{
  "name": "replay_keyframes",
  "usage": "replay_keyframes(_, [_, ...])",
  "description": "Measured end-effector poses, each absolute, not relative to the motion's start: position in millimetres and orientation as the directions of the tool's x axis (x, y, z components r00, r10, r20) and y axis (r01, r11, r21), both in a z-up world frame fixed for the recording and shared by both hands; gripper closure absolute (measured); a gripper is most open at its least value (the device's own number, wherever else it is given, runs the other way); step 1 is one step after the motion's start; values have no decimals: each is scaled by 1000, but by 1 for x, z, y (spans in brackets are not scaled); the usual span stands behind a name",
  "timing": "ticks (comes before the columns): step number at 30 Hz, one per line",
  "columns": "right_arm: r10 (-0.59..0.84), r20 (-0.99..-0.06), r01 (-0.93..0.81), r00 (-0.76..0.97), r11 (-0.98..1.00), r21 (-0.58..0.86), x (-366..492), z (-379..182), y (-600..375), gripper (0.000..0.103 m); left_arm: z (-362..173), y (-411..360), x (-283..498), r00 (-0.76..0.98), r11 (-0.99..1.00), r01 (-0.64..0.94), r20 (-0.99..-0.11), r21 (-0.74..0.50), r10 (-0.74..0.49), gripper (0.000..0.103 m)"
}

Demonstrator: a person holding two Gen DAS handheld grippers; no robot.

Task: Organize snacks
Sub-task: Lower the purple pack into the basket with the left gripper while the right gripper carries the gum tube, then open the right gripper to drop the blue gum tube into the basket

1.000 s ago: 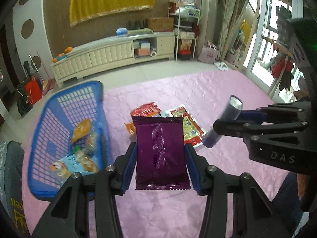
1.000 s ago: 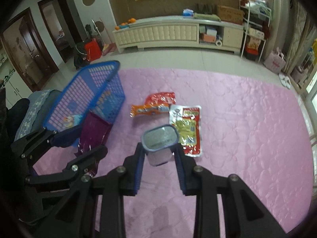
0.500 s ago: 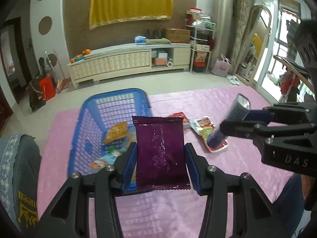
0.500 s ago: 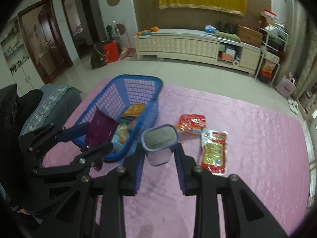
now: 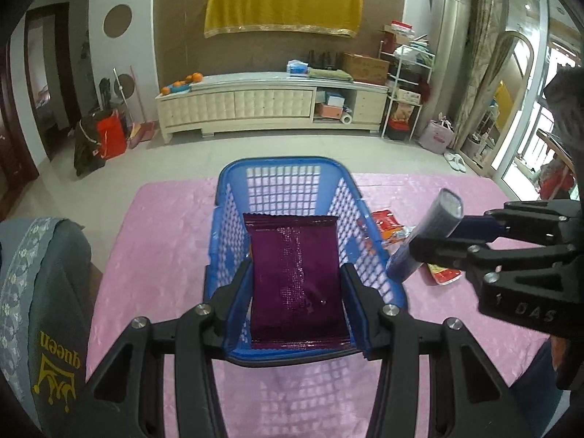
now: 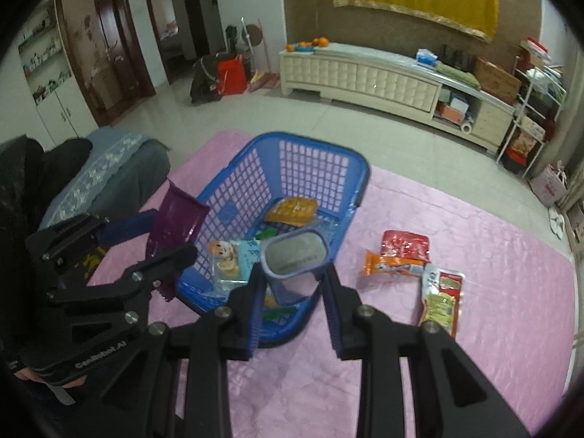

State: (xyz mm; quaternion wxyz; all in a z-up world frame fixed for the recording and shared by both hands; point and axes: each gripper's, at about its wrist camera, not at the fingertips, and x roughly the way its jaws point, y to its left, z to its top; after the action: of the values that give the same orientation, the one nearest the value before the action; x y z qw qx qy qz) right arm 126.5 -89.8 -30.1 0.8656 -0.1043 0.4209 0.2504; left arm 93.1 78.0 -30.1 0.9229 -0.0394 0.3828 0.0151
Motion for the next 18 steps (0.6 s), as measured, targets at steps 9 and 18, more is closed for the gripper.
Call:
replay_keyframes(9, [288,-832,-519,474,855,0,148,-60,-67,68,-53,101,99,680,993,-75,-733,-90,-15,58])
replay_keyframes(18, [217,-862,-493,459,869,-44,157,-76,-57,68,-62,109,104,666,992,-79,-745,-100,-22,58])
